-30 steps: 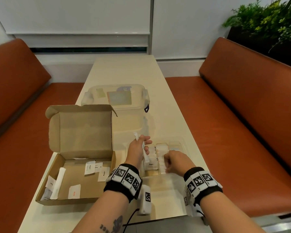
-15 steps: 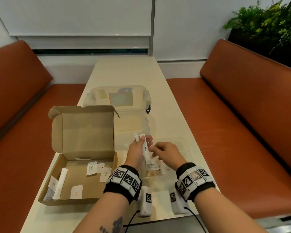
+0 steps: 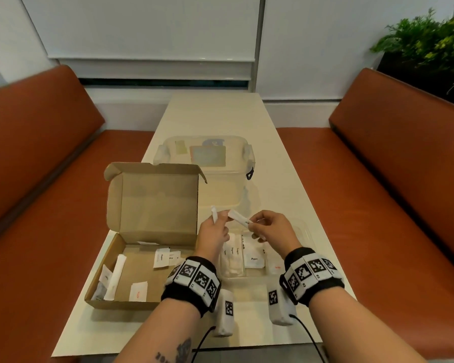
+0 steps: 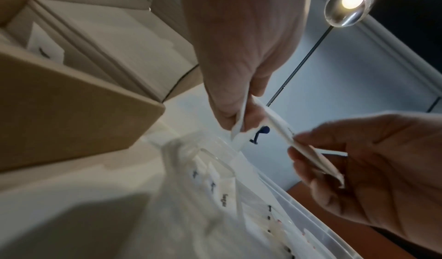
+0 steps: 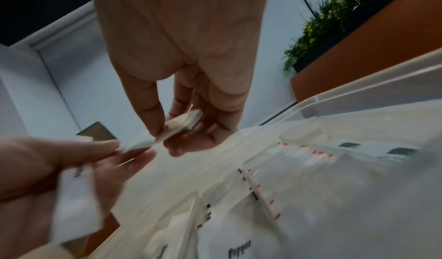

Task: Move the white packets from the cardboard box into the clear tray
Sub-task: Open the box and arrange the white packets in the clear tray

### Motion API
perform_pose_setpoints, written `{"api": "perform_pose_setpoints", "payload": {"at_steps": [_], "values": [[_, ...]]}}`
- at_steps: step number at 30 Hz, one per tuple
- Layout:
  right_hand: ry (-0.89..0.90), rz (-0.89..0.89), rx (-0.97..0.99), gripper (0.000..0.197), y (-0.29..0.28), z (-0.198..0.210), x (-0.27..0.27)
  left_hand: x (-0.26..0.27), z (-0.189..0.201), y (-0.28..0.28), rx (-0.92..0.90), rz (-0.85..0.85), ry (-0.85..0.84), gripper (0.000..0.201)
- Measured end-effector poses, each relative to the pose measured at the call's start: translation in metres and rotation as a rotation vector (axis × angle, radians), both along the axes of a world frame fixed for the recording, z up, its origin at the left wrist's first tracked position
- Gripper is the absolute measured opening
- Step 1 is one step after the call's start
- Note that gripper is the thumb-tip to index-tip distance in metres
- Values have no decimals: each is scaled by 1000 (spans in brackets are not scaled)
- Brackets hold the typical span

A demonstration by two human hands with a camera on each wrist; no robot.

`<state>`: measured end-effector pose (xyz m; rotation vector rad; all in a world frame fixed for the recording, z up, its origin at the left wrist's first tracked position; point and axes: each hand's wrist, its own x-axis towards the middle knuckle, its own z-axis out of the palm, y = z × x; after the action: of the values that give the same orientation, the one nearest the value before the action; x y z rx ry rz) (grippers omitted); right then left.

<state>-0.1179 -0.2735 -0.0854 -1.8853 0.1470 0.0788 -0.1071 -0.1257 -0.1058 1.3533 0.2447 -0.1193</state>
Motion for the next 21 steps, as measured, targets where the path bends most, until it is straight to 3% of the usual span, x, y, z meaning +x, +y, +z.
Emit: {"api": "perform_pose_setpoints", "payload": {"at_steps": [5,8,11,14,17,21], "values": [[34,58,14,12,2,-7,1,-1,4,0,160,4,-80,3],[67,110,-32,16,3,-12,-1,0,10,0,221,-5,-137,7],[111,174,5,25,1,-10,-1,1,10,-1,206,5,-139,6],[126,202,-68,20,-1,-6,2,2,8,-2,153,57,-105,8],[97,118,1,14,-7,0,3,1,6,1,145,75,-89,10],[-1,-159,356,21,-15,10,6,0,5,5,176,-17,-27,8]]}}
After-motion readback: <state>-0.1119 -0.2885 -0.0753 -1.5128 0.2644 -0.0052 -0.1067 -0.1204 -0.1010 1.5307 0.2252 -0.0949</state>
